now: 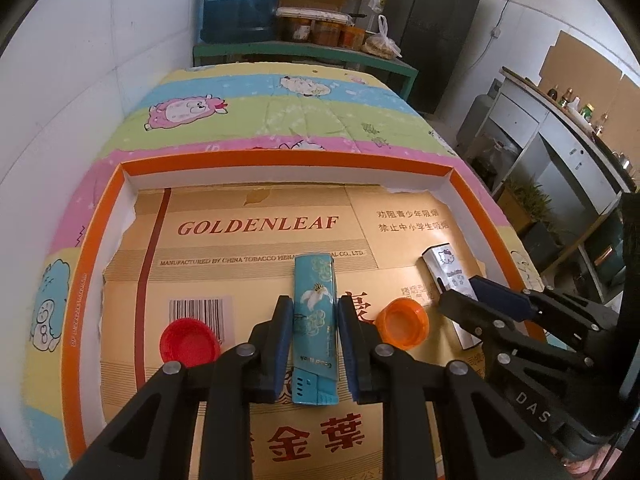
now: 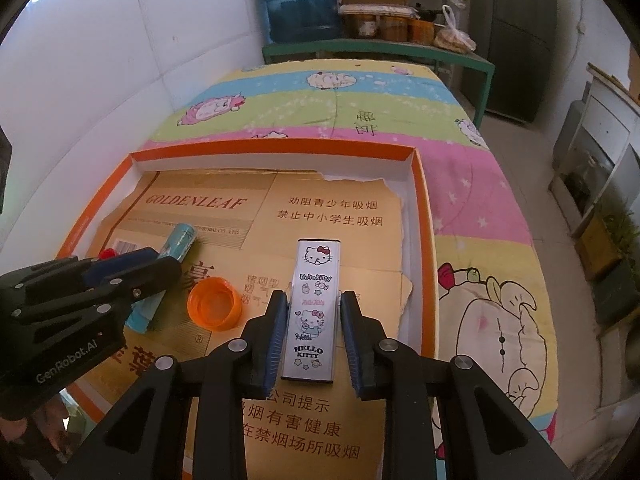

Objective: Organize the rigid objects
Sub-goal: 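Lower and open the left gripper on the teal tube while the right releases the Hello Kitty box, then withdraw both grippers from the lid toward the caps on the quilt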

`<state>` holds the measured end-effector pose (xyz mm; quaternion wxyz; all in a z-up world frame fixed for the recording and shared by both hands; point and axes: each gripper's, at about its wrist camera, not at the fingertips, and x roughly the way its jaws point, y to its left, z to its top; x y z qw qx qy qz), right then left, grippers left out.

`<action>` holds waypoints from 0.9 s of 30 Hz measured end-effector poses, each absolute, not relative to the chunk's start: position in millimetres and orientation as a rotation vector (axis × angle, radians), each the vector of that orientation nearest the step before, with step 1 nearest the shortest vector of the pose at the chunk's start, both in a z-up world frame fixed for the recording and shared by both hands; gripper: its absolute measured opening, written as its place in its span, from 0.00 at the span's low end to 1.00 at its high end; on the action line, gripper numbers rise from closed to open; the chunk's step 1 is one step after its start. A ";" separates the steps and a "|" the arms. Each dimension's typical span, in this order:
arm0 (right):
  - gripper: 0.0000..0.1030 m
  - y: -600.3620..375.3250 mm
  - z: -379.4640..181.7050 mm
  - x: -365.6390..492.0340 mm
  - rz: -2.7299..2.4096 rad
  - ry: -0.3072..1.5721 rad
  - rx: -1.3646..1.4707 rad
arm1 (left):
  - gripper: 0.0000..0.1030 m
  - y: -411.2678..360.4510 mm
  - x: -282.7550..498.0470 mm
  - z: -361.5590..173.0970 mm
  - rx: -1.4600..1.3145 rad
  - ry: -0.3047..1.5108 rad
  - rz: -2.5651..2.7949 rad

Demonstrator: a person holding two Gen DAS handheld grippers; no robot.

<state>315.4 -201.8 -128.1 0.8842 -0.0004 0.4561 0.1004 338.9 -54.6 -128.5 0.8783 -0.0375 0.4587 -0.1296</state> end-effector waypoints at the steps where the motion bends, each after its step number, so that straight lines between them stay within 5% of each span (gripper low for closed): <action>1: 0.30 -202.0 -127.7 314.7 0.206 0.948 -0.003 | 0.22 -53.9 338.5 -128.1 -0.086 0.956 -0.276; 9: 0.31 -206.3 -115.4 304.7 0.193 0.914 0.007 | 0.24 -53.8 330.4 -121.3 -0.110 0.943 -0.310; 19: 0.31 -203.3 -104.4 285.4 0.195 0.894 0.009 | 0.45 -53.3 320.1 -105.5 -0.085 0.894 -0.310; 27: 0.31 -201.1 -93.8 268.2 0.188 0.876 0.007 | 0.45 -50.7 305.1 -95.3 -0.075 0.877 -0.329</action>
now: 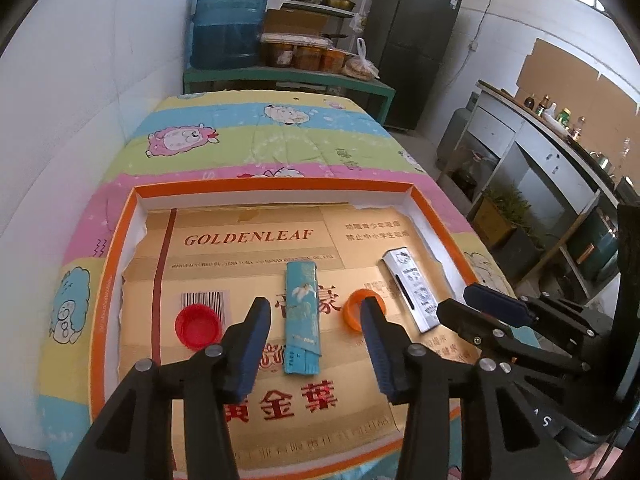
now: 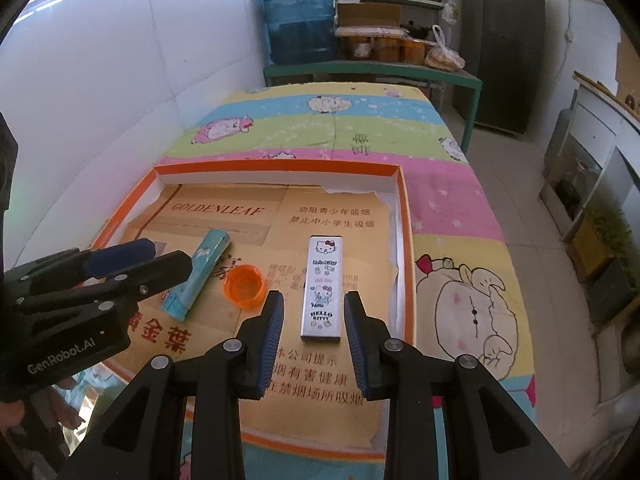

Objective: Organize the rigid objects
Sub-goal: 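Withdraw both grippers from the lid toward the caps on the quilt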

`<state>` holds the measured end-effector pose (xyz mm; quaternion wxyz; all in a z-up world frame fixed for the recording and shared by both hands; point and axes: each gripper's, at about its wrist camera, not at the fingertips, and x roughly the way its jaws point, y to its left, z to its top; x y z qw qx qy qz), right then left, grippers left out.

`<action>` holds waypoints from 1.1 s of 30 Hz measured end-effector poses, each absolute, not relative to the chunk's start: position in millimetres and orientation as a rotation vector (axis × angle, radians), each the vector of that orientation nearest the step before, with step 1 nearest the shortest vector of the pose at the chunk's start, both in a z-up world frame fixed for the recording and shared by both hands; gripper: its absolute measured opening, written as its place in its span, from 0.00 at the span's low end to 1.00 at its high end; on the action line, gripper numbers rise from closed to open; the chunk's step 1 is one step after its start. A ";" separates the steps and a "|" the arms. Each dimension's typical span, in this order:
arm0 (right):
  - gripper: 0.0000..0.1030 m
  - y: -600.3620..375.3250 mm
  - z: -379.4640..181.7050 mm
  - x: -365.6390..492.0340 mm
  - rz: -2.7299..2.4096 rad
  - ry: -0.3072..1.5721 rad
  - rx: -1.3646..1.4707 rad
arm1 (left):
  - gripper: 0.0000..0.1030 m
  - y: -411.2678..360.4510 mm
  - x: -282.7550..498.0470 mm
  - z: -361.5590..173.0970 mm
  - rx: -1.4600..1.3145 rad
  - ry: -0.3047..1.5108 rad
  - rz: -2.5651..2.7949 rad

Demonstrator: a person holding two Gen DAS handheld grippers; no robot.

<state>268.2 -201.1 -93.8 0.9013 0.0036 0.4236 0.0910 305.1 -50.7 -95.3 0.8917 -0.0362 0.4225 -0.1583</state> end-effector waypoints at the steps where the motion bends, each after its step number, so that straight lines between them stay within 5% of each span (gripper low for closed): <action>1: 0.31 -201.0 -91.7 265.4 0.189 0.873 0.007 | 0.45 -49.7 302.6 -93.6 -0.075 0.875 -0.333; 33: 0.31 -182.9 -45.2 175.3 0.201 0.806 0.008 | 0.45 -2.2 209.6 -52.9 -0.082 0.815 -0.319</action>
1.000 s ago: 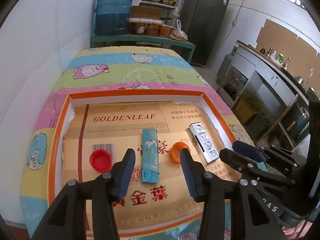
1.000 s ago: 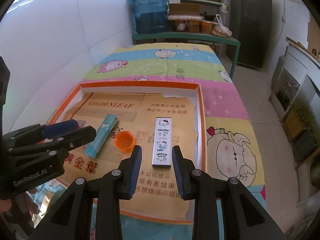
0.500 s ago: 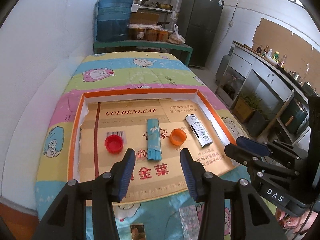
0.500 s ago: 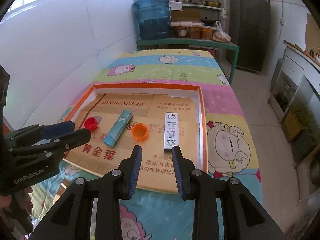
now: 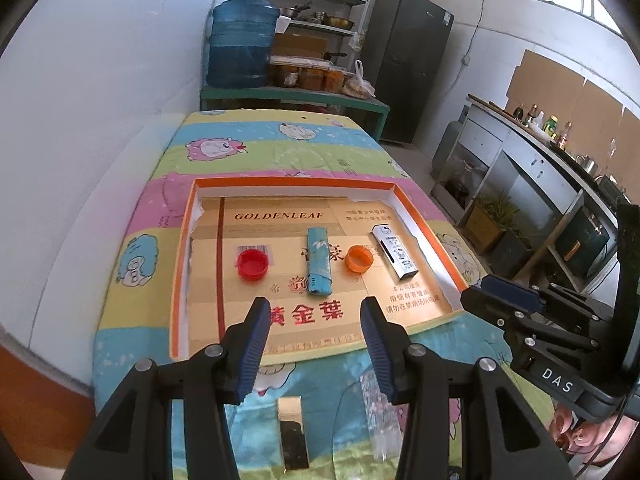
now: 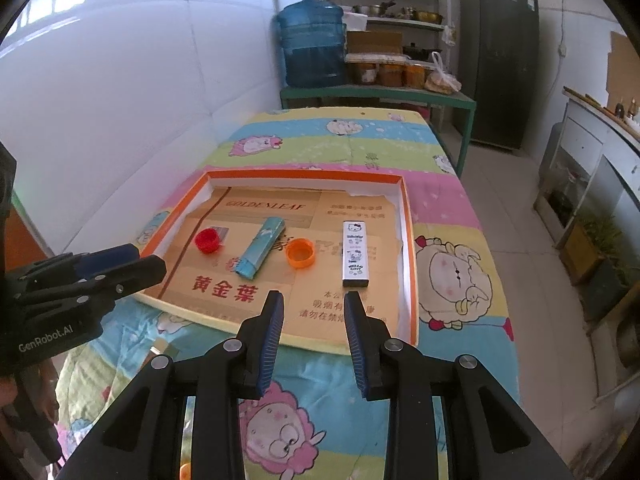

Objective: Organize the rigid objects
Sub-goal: 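Withdraw both grippers from the lid toward the caps on the quilt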

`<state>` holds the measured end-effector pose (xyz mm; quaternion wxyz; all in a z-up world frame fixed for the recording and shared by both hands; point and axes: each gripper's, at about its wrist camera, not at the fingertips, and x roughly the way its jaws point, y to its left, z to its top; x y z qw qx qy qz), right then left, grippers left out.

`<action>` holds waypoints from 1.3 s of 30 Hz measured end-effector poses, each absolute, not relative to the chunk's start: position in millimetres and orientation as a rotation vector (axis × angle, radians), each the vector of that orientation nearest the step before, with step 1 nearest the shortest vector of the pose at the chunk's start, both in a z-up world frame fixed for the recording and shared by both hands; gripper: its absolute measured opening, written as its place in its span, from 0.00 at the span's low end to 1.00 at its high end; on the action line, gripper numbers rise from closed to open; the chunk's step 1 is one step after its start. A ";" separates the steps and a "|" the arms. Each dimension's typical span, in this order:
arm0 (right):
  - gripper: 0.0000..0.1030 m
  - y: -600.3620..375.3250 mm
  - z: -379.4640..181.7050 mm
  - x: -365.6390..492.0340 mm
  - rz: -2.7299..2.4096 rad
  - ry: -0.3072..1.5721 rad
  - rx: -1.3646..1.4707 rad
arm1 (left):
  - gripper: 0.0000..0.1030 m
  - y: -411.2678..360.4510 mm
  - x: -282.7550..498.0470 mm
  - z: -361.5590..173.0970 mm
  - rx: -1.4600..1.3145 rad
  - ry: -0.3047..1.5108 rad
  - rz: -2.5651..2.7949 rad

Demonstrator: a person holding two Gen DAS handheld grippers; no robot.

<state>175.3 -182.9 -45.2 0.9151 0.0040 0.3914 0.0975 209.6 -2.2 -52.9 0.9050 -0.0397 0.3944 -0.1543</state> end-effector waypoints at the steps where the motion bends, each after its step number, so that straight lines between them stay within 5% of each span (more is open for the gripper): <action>1: 0.31 -181.9 -44.5 173.6 0.200 0.806 0.008 | 0.45 -0.4 205.7 -51.8 -0.080 0.811 -0.316; 5: 0.34 -176.2 -38.6 160.1 0.200 0.796 0.008 | 0.45 4.9 192.1 -47.7 -0.079 0.788 -0.311; 8: 0.47 -171.0 -34.6 149.7 0.200 0.789 0.009 | 0.45 8.5 183.4 -45.5 -0.081 0.780 -0.311; 39: 0.48 -169.3 -61.2 67.0 0.150 0.821 0.030 | 0.45 -1.1 76.0 -80.6 -0.046 0.806 -0.464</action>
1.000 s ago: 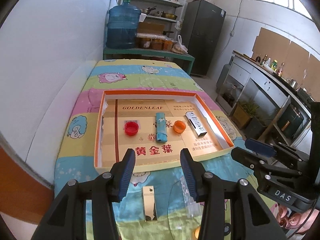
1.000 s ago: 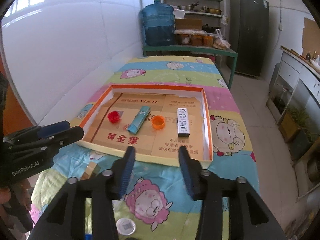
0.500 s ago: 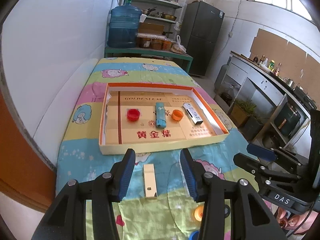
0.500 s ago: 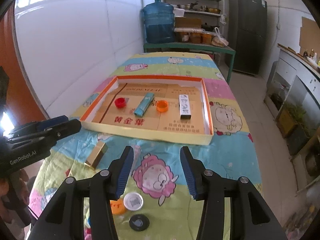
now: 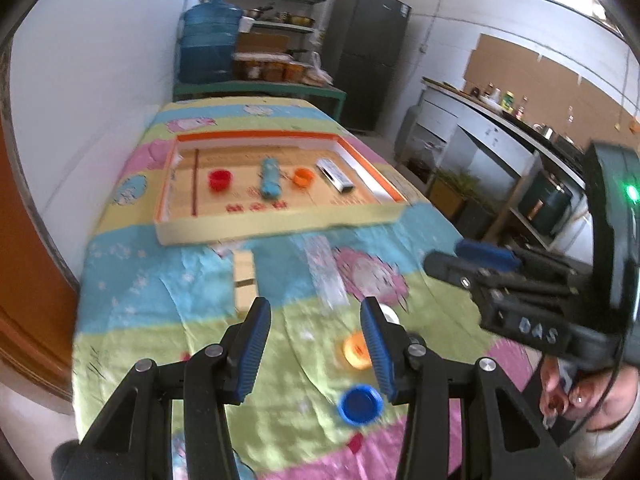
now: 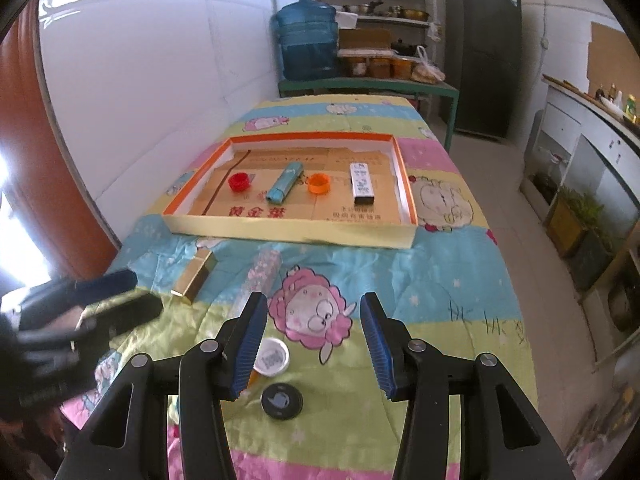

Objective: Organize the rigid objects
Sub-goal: 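Grasp the blue cap with the left gripper while the right grasps the black cap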

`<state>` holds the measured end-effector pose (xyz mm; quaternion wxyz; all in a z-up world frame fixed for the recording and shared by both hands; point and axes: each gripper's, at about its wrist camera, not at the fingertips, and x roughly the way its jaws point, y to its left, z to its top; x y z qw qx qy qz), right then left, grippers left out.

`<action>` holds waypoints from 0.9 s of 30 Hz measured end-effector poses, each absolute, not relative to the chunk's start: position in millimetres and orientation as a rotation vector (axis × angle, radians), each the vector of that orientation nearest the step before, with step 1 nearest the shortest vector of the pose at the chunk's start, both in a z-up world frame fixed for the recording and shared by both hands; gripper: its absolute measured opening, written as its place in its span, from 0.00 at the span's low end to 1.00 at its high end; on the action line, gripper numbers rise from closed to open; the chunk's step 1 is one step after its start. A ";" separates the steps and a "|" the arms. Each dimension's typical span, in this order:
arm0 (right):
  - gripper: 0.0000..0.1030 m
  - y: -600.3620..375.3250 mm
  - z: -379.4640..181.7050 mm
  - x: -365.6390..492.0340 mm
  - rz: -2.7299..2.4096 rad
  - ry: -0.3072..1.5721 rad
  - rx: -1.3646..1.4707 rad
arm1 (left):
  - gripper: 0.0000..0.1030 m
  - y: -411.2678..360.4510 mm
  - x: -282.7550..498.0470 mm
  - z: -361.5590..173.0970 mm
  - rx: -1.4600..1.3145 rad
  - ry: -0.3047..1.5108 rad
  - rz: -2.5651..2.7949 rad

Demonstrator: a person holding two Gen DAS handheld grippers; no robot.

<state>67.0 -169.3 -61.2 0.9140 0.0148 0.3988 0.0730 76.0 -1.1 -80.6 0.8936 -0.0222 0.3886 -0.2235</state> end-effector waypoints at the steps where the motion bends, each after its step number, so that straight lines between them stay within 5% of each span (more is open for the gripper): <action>1: 0.48 -169.2 -62.0 65.4 0.149 0.823 0.030 | 0.45 -2.6 71.8 -83.6 -0.043 0.807 -0.477; 27: 0.48 -162.7 -97.4 32.3 0.187 0.892 0.038 | 0.42 -24.9 31.7 -143.1 0.057 0.820 -0.555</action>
